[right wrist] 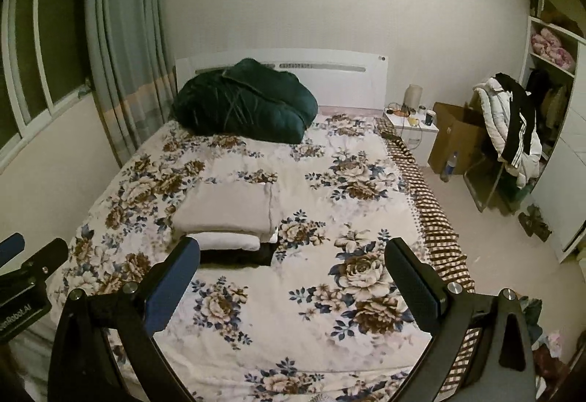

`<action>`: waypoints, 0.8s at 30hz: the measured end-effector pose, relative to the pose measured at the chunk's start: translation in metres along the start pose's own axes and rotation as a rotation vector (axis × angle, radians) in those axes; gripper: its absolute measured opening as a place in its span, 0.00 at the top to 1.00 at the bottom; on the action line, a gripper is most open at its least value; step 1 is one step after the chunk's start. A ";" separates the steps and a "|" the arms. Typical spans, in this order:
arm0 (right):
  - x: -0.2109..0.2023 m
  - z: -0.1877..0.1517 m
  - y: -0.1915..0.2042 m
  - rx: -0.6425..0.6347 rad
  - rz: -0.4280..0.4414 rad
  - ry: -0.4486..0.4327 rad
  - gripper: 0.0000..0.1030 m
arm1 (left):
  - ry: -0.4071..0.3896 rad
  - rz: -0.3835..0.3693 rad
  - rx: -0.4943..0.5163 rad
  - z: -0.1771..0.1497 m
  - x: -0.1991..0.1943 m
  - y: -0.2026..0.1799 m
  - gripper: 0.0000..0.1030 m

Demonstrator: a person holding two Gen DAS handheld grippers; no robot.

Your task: Fold small clothes

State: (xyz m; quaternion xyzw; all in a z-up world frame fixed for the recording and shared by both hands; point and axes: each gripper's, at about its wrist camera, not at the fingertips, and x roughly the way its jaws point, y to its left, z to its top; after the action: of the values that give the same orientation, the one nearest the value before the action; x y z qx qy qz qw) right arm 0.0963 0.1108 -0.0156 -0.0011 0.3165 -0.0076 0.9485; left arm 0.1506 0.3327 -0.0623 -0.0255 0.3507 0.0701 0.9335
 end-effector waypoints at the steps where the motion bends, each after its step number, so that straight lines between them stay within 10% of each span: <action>1: -0.008 0.000 0.000 0.003 -0.006 -0.006 0.01 | 0.000 -0.005 0.002 -0.001 -0.004 0.001 0.14; 24: -0.068 -0.002 0.014 0.010 0.015 -0.051 0.00 | -0.062 0.015 0.002 -0.013 -0.041 0.015 0.01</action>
State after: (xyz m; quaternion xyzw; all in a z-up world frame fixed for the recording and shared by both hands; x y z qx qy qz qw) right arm 0.0405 0.1254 0.0233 0.0058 0.2921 -0.0019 0.9564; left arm 0.1091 0.3418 -0.0452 -0.0196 0.3217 0.0773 0.9435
